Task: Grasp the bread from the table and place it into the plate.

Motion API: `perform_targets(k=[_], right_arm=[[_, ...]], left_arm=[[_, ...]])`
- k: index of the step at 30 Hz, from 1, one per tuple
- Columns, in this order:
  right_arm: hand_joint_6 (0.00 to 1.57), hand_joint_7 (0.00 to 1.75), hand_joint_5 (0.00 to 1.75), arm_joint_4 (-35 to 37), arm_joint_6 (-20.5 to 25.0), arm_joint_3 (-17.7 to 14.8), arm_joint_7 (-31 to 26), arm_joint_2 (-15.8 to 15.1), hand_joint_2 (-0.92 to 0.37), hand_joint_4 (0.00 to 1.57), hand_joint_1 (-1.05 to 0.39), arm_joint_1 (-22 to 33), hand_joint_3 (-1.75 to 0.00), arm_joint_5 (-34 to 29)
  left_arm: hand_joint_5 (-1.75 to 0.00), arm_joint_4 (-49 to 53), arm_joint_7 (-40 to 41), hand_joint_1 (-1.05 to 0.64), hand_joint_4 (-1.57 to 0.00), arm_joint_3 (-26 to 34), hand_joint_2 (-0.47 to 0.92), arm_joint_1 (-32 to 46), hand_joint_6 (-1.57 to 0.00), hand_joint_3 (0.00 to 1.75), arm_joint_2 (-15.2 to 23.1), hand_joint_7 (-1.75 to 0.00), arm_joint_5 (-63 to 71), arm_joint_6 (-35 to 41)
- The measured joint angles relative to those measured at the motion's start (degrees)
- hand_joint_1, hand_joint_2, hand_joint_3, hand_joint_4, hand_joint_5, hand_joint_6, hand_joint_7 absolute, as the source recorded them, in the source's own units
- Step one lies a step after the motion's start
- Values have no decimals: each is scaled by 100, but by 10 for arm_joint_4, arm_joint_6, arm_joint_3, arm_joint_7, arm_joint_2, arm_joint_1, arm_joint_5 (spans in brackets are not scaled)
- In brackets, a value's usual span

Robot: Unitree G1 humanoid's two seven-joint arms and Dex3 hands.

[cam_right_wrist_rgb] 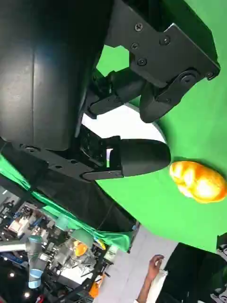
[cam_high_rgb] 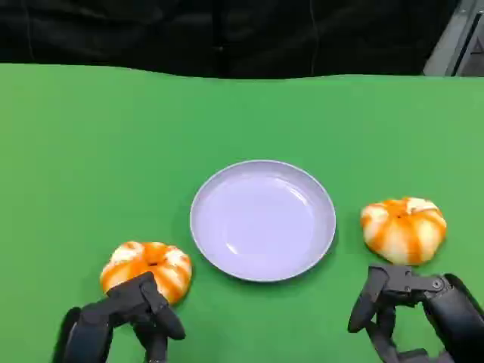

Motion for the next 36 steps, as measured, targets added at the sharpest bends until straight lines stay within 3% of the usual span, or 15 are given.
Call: perform_targets(k=[15, 22, 26, 28, 31, 32, 36], right_arm=[[86, 126, 169, 2, -1, 0, -1, 0, -29, 89, 5, -1, -139, -5], [84, 127, 171, 2, -1, 0, 0, 0, -29, 87, 7, -2, -142, 5], [84, 128, 170, 2, -1, 3, 0, 1, -29, 88, 6, -2, -141, 5], [84, 128, 169, 2, -1, 6, -1, 2, -28, 89, 6, -2, -141, 5], [85, 128, 169, 2, -1, 9, -2, 2, -28, 89, 5, -2, -141, 3], [85, 128, 169, 2, -1, 9, -3, 2, -29, 89, 6, -2, -141, 2], [84, 128, 170, 2, -1, 11, -3, 5, -29, 89, 8, -4, -142, 6]], left_arm=[[-168, -1, 0, 2, -89, 1, 22, 0, -85, 158, 0, -146, -4, 0], [-132, 8, 0, -8, -78, 2, 47, -3, -79, 108, 0, -99, -20, -12], [-120, 17, 0, -12, -70, 4, 54, -11, -74, 87, -3, -78, -25, -11], [-112, 17, 0, -20, -64, 7, 72, -16, -74, 50, -6, -51, -21, -4], [-110, 16, 6, -21, -62, 14, 78, -21, -76, 38, -9, -42, 3, 22], [-96, 15, 7, -27, -43, 15, 82, -22, -64, 25, -10, -28, 5, 25], [-74, -14, 31, -41, -21, 18, 91, -30, -46, 6, -14, -6, 95, 89]])
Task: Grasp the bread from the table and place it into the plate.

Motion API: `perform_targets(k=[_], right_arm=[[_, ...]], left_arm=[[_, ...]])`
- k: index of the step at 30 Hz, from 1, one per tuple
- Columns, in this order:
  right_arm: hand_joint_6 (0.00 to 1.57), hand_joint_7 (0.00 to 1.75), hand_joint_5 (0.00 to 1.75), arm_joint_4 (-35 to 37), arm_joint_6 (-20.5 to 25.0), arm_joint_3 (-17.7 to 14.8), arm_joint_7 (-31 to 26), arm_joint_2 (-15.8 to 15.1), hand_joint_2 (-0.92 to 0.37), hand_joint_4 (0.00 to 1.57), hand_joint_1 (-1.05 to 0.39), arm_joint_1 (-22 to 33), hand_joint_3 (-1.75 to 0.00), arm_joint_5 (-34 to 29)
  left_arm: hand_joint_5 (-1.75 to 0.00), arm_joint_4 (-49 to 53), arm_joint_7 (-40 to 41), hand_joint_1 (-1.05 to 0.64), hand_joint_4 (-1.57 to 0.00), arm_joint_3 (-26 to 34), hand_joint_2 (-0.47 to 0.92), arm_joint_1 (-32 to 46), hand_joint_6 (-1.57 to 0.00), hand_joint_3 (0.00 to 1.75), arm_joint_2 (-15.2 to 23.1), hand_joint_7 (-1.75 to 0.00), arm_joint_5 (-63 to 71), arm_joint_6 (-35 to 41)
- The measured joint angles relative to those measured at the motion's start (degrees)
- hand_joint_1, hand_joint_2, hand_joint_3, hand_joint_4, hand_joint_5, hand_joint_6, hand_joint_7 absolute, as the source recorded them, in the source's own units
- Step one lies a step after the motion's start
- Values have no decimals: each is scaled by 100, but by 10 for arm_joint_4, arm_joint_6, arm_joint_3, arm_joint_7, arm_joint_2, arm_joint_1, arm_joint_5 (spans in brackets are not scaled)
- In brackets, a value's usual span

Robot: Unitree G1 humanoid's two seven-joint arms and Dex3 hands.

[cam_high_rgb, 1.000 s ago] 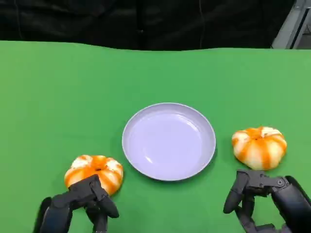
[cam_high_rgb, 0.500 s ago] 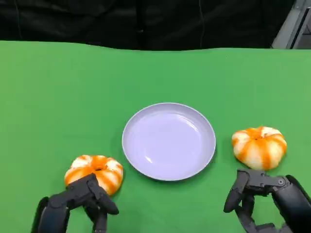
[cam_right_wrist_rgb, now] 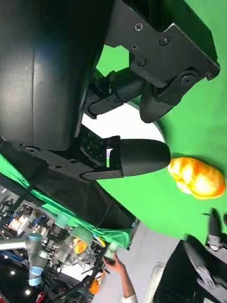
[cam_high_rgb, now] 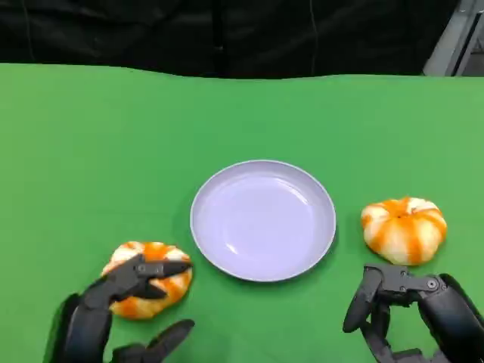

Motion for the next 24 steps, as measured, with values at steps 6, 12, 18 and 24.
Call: perform_targets(k=[6, 12, 18, 24], right_arm=[[84, 129, 170, -4, 3, 1, 0, 2, -29, 89, 6, -1, -142, 0], [84, 128, 172, -7, 5, 1, -2, 3, -29, 89, 4, 1, -139, -5], [85, 127, 172, -12, 10, 2, -6, 4, -30, 89, 2, 4, -137, -14], [86, 125, 170, -13, 11, 3, -10, 5, -31, 90, 2, 5, -136, -15]], left_arm=[[-55, -59, 4, -50, -19, -15, 92, -21, -42, 1, 12, 0, 177, 144], [-52, -85, -54, -53, -17, -65, 91, -57, -35, 1, 30, 0, 361, 292], [-48, -61, -135, -53, -28, -111, 88, -118, -43, 0, 40, -2, 446, 388], [-30, 9, -155, -52, -48, -137, 87, -163, -47, 0, 52, -1, 455, 429]])
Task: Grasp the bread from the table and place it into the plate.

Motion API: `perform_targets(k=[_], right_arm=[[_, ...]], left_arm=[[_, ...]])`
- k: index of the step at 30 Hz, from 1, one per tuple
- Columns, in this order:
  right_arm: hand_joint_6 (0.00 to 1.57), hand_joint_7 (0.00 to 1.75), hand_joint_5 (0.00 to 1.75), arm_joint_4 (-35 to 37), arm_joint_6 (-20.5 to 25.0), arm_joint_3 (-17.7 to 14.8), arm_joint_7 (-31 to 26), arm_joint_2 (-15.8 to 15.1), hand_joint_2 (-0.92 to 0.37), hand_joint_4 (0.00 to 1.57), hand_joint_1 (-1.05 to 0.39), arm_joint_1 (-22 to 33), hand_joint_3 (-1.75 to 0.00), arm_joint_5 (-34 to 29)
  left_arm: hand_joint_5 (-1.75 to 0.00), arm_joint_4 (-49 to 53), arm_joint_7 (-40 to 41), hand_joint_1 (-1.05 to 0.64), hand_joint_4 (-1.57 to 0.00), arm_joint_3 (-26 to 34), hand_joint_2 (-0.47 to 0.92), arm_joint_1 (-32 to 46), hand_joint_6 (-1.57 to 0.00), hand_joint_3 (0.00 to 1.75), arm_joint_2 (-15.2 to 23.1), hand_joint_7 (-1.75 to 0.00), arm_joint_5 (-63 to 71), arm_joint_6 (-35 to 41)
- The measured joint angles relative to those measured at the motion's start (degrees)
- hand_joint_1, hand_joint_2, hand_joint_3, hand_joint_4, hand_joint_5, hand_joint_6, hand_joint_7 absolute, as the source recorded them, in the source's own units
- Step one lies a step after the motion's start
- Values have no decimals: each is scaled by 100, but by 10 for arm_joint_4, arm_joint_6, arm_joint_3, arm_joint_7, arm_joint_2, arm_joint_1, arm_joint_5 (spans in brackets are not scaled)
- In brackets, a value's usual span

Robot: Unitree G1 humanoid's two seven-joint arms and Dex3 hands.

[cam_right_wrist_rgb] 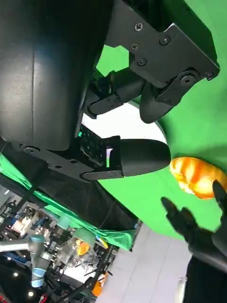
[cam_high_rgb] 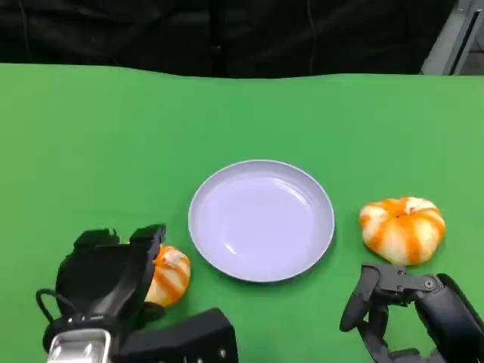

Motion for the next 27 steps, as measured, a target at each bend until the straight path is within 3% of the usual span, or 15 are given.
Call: perform_targets(k=[5, 9, 12, 14, 16, 18, 19, 21, 24, 27], right_arm=[[85, 125, 171, -2, 3, 0, 0, 0, -31, 90, 0, 1, -136, 0], [85, 125, 170, -4, 10, 1, -1, 0, -31, 89, 1, 3, -136, -3], [86, 125, 171, -5, 11, 1, -1, 0, -31, 90, 1, 3, -136, -5], [86, 125, 172, -5, 11, 1, -1, 0, -31, 91, 1, 3, -136, -9], [86, 125, 171, -5, 11, 1, -1, 0, -30, 91, 0, 3, -136, -9], [86, 125, 170, -5, 10, 1, -2, 0, -30, 90, 0, 3, -136, -9], [86, 125, 170, -5, 10, 1, -2, 0, -30, 90, 0, 3, -136, -9], [86, 125, 170, -5, 10, 1, -1, 0, -30, 90, 0, 3, -136, -8], [86, 125, 171, -5, 10, 1, -2, 1, -30, 91, 0, 3, -136, -8], [86, 125, 171, -4, 10, 1, -2, 1, -30, 91, 0, 3, -136, -9]], left_arm=[[-29, 65, -7, -54, -61, -19, 91, -30, -54, 3, 20, -3, -11, 11], [-41, 102, -10, -51, -89, -40, 92, -57, -73, 10, 34, -9, -12, 16], [-48, 112, -9, -47, -96, -46, 92, -69, -87, 9, 42, -11, -30, 15], [-119, 116, 0, -38, -89, -45, 87, -73, -113, 2, 48, -10, -51, 6], [-163, 128, 41, -30, -89, -40, 83, -72, -130, 1, 56, -13, -81, -22], [-172, 146, 102, -22, -90, -33, 88, -69, -91, 10, 66, -118, -111, -60], [-173, 156, 134, -20, -89, -30, 87, -67, -77, 25, 70, -151, -123, -81], [-174, 167, 186, -18, -88, -30, 63, -61, -70, 82, 78, -169, -137, -114], [-175, 168, 238, -20, -88, -28, 53, -60, -72, 100, 86, -161, -142, -138], [-175, 156, 278, -22, -89, -24, 49, -60, -76, 105, 93, -154, -143, -150]])
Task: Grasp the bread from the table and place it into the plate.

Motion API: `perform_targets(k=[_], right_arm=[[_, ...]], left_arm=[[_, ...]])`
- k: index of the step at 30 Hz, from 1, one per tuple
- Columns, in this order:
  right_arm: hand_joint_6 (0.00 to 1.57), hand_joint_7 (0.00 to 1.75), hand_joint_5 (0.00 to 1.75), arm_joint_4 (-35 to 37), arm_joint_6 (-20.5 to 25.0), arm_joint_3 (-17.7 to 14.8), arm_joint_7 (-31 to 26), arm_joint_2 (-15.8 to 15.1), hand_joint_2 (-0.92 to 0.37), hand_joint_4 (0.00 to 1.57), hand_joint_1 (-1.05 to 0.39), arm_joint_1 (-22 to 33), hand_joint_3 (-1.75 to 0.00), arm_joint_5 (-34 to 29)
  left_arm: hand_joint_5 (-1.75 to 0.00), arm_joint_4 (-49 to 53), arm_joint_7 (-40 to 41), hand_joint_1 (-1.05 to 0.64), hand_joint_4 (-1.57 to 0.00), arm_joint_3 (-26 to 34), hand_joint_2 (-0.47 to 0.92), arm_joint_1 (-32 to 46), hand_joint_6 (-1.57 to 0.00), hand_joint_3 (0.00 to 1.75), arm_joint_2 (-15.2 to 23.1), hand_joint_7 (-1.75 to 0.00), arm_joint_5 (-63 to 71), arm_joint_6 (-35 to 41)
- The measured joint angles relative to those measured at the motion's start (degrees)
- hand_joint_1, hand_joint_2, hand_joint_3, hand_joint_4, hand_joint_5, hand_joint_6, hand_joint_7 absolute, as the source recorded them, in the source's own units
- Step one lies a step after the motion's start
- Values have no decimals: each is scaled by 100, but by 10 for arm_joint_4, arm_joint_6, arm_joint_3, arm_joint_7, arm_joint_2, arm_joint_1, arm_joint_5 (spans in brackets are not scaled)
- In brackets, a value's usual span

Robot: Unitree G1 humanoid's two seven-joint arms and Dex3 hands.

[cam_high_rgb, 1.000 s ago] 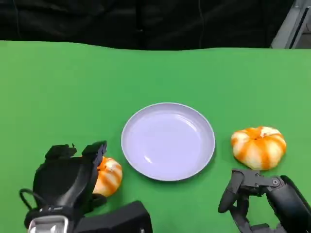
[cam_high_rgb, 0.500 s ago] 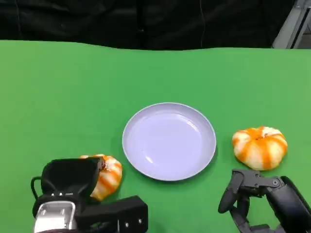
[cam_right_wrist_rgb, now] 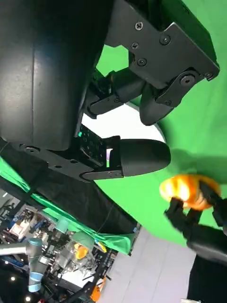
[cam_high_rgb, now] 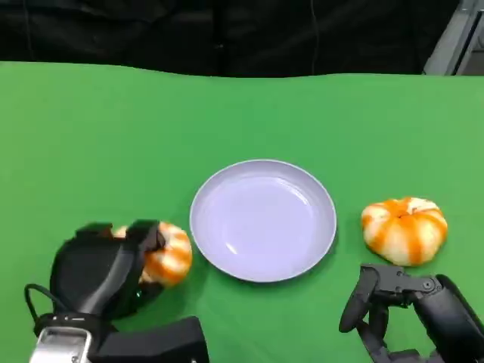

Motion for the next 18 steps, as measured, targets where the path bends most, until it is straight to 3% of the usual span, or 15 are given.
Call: perform_targets(k=[5, 11, 18], right_arm=[[86, 125, 171, 0, 0, 0, -1, 0, -31, 90, 0, 0, -135, 0], [86, 125, 172, 0, 0, 0, -2, 0, -31, 91, 2, 0, -135, -1], [86, 125, 174, 0, 1, 1, -5, 0, -29, 90, 1, 1, -137, -2]], left_arm=[[-175, -35, 62, -18, -93, 5, 40, 3, -81, 120, 5, -154, 1, -22], [-175, -48, 104, -20, -95, 2, 33, 2, -91, 132, 4, -136, 2, -52], [-175, -26, 95, -22, -97, -14, 30, -41, -81, 134, -17, -158, -19, -77]])
